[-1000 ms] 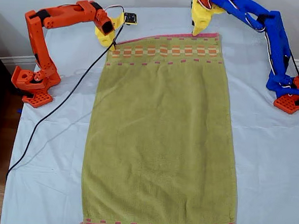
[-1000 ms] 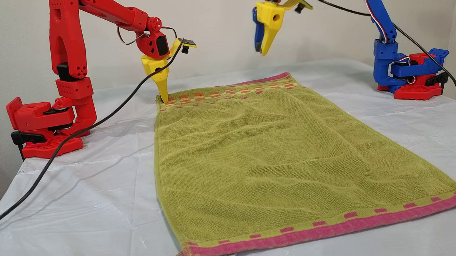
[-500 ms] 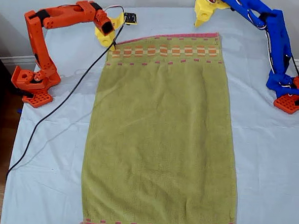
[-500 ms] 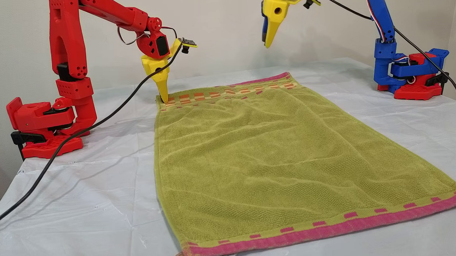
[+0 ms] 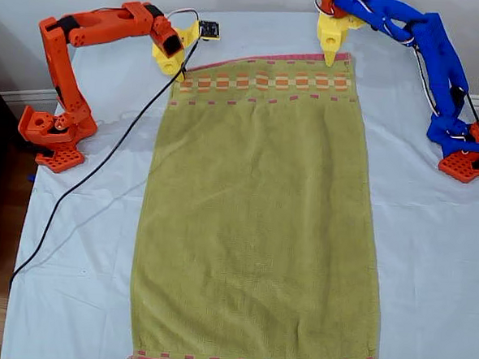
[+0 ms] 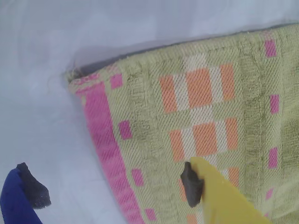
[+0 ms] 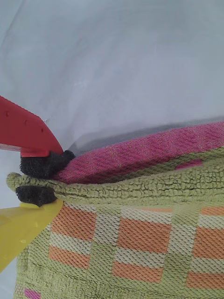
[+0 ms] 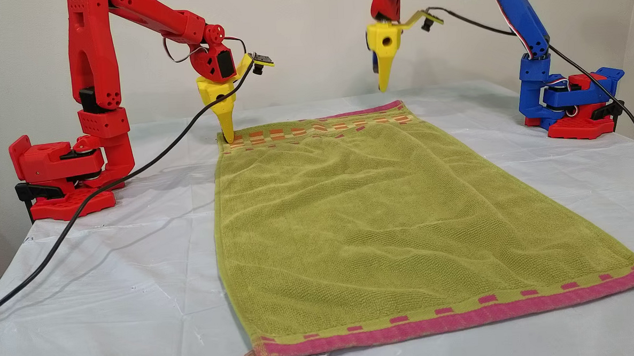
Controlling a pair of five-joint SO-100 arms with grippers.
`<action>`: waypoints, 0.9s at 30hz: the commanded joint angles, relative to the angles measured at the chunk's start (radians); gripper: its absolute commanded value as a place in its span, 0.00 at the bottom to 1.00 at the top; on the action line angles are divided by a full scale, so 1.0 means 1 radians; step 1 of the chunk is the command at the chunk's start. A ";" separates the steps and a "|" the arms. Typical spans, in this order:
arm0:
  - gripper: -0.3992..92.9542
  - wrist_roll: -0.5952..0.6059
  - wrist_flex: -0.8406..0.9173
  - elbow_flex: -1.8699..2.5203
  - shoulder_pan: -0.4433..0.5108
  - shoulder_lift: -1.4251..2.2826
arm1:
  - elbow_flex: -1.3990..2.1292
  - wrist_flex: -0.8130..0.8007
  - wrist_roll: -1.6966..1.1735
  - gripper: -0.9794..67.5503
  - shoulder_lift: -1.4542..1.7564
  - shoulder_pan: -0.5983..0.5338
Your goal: Fold the towel.
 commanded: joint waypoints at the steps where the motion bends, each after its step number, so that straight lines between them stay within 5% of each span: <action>1: 0.01 -0.015 -0.014 0.014 0.003 0.015 | -0.012 0.005 0.006 0.98 0.026 0.002; 27: 0.01 -0.025 -0.035 0.015 0.012 0.003 | -0.219 0.003 -0.077 0.79 -0.190 0.029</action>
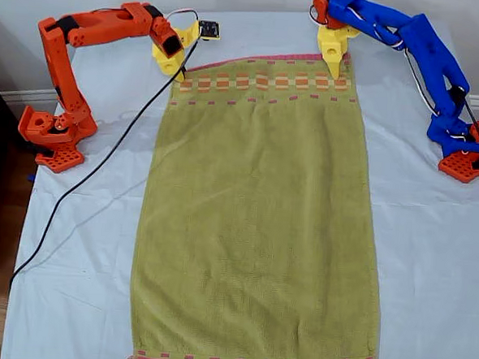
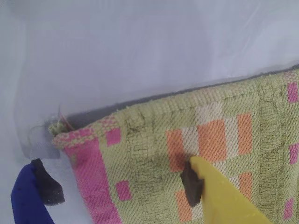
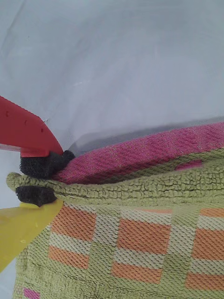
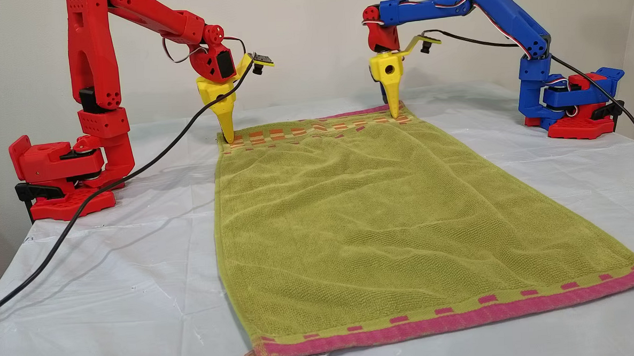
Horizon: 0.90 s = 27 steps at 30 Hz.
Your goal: Fold the towel.
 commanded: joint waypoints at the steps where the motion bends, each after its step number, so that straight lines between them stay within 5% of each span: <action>1: 0.01 -0.017 -0.009 0.003 0.003 -0.006 | -0.080 -0.005 -0.003 0.78 0.034 -0.006; 16: 0.01 -0.023 -0.023 0.003 0.017 -0.009 | -0.002 -0.003 0.034 0.74 0.061 0.014; 19: 0.01 -0.025 -0.023 0.006 0.015 -0.009 | -0.029 -0.003 0.021 0.46 0.044 0.017; 20: 0.01 -0.025 -0.026 0.011 0.014 -0.008 | -0.023 -0.003 0.035 0.23 0.048 0.020; 27: 0.01 -0.026 -0.034 0.018 0.014 0.006 | -0.035 -0.003 0.023 0.17 0.041 0.020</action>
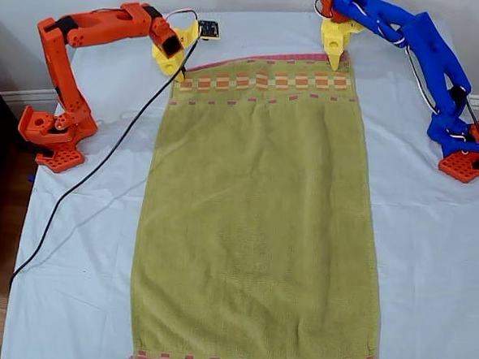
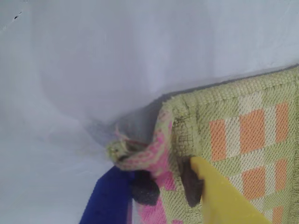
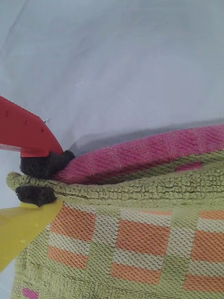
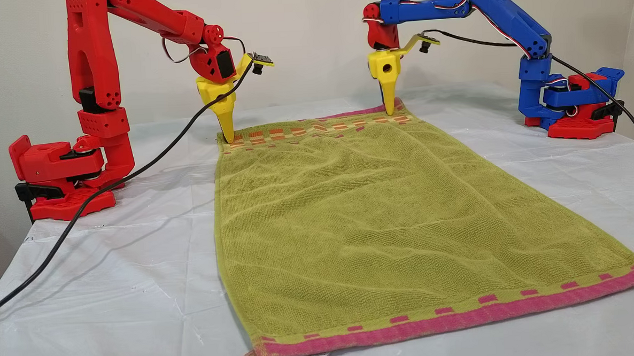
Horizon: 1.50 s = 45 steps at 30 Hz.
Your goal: Fold the towel.
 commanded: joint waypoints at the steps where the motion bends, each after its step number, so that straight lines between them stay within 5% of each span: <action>1: 0.01 -0.012 -0.011 0.003 0.008 0.006 | -0.034 0.009 -0.011 0.15 0.038 -0.006; 6: 0.01 -0.014 -0.012 0.008 0.008 0.012 | -0.023 0.009 -0.009 0.02 0.041 -0.008; 23: 0.01 -0.002 0.018 0.002 0.018 0.058 | -0.137 0.009 -0.126 0.02 0.014 -0.046; 45: 0.01 0.160 0.445 -0.187 -0.017 0.417 | -0.009 0.009 -0.143 0.01 0.522 -0.152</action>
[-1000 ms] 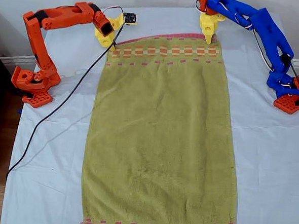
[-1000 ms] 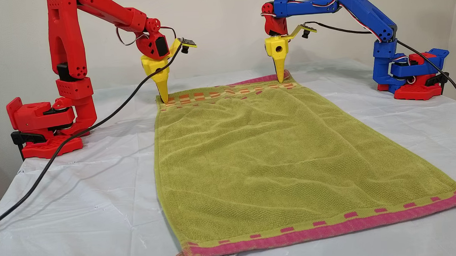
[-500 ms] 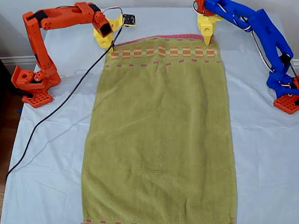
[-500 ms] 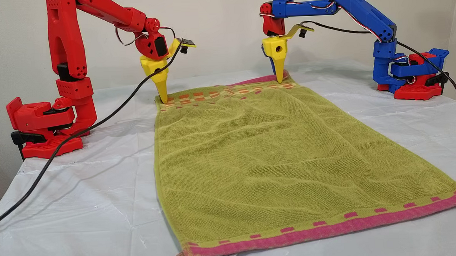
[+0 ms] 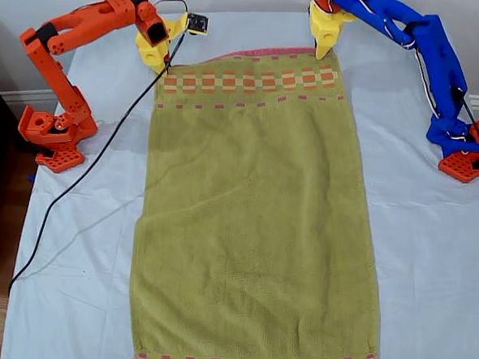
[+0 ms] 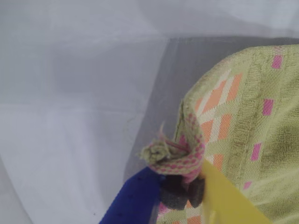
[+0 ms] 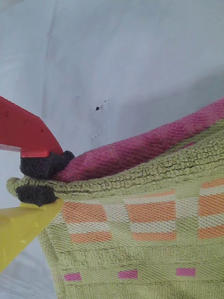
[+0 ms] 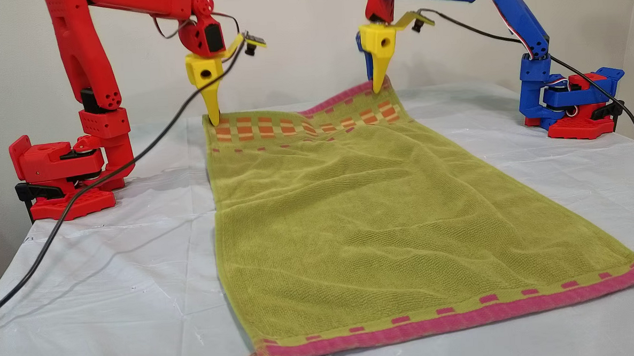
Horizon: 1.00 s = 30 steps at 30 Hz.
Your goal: Fold the towel.
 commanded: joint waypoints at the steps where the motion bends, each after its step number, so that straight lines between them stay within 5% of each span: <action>1: 0.01 0.037 0.067 -0.137 -0.011 0.117 | -0.046 0.000 -0.006 0.01 0.233 -0.029; 12: 0.01 0.074 0.336 -0.288 0.077 0.259 | 0.072 0.000 0.031 0.01 0.430 -0.161; 30: 0.01 -0.025 0.520 -0.330 0.443 0.443 | 0.354 0.000 0.249 0.01 0.801 -0.414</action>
